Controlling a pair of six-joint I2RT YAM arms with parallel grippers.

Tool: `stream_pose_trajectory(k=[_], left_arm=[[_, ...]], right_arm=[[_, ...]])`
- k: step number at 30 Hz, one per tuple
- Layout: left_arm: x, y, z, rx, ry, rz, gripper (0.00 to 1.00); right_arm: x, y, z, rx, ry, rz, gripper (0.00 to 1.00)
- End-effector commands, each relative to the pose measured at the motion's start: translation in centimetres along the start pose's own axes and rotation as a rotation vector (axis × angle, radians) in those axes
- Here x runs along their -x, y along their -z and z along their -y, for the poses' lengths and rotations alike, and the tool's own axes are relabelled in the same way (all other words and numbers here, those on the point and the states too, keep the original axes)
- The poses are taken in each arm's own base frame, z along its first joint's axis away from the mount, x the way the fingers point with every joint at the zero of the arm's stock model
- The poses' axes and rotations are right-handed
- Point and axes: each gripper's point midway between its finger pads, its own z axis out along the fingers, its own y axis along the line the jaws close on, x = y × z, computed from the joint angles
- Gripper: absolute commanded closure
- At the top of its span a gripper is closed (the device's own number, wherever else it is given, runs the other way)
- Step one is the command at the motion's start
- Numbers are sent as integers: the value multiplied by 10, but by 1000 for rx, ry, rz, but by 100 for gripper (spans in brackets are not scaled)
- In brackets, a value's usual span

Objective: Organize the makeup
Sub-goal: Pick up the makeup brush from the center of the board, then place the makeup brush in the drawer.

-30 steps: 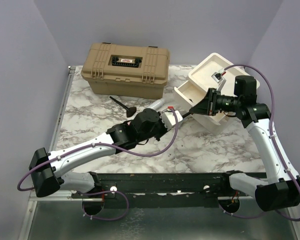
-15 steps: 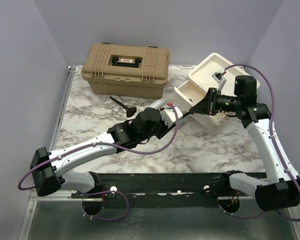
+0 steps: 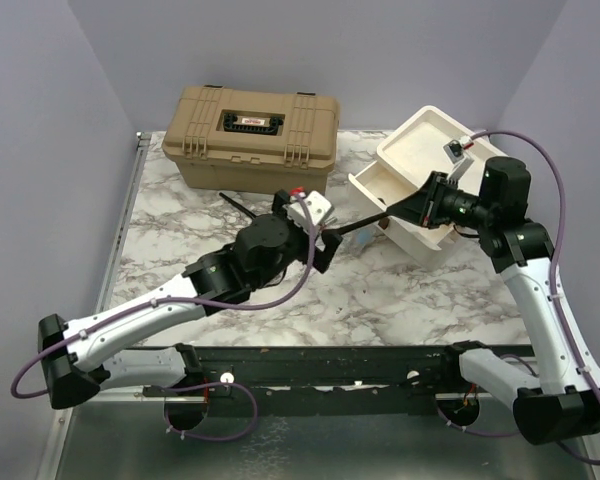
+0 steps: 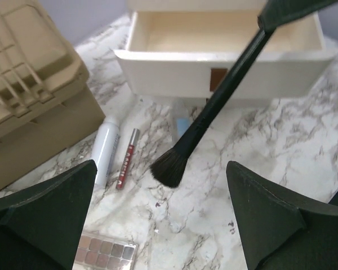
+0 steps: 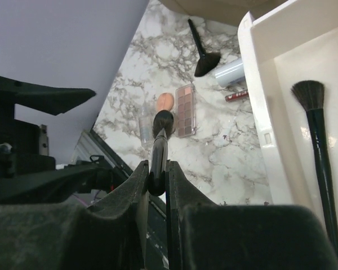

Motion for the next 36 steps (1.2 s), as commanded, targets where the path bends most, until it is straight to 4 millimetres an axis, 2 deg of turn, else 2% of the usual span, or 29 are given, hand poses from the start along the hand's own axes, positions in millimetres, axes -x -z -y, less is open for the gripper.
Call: stream_pose_trajectory(k=[1, 4, 8, 12, 17, 22, 28, 36], left_arm=[[27, 23, -32, 148, 151, 144, 1], [27, 28, -48, 221, 185, 161, 1], [26, 31, -57, 251, 216, 163, 1], [20, 28, -65, 281, 258, 152, 1], [-2, 24, -93, 402, 348, 85, 1], [-12, 17, -105, 388, 419, 57, 1], [-19, 11, -105, 362, 436, 33, 1], [-22, 12, -110, 377, 456, 35, 1]], right_arm=[[20, 9, 1, -66, 17, 151, 100], [31, 17, -4, -59, 28, 266, 100], [45, 32, -4, -99, 36, 405, 100], [54, 43, 10, -209, 3, 475, 100], [58, 57, 22, -292, -35, 551, 100], [63, 72, 34, -368, -88, 649, 100], [62, 85, 55, -474, -163, 725, 100], [45, 74, 77, -539, -213, 661, 100]])
